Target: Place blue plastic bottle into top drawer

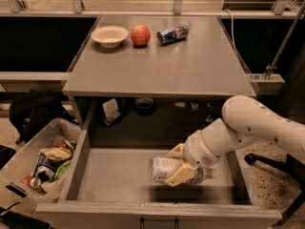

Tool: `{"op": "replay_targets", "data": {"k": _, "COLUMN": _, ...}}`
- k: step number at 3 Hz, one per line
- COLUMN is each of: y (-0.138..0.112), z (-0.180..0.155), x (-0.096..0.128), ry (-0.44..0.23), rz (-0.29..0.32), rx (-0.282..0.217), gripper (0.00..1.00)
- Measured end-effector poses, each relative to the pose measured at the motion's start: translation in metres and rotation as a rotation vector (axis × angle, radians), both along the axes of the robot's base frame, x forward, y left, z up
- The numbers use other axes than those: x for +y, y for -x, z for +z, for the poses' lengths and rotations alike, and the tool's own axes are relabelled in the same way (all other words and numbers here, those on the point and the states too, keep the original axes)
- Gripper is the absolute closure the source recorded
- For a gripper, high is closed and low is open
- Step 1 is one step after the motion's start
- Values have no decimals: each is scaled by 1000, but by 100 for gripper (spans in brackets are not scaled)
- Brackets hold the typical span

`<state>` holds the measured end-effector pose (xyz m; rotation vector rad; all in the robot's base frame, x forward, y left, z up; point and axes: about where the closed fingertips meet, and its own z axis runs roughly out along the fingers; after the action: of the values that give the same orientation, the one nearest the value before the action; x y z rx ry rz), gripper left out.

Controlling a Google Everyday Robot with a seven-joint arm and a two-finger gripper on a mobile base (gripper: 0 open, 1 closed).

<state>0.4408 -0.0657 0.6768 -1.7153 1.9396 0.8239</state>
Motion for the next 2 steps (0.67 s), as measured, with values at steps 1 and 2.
{"op": "replay_targets", "data": {"k": 1, "y": 0, "z": 0, "x": 0, "ry": 0, "rz": 0, "rx": 0, "gripper": 12}}
{"op": "replay_targets", "data": {"k": 2, "y": 0, "z": 0, "x": 0, "ry": 0, "rz": 0, "rx": 0, "gripper": 0}}
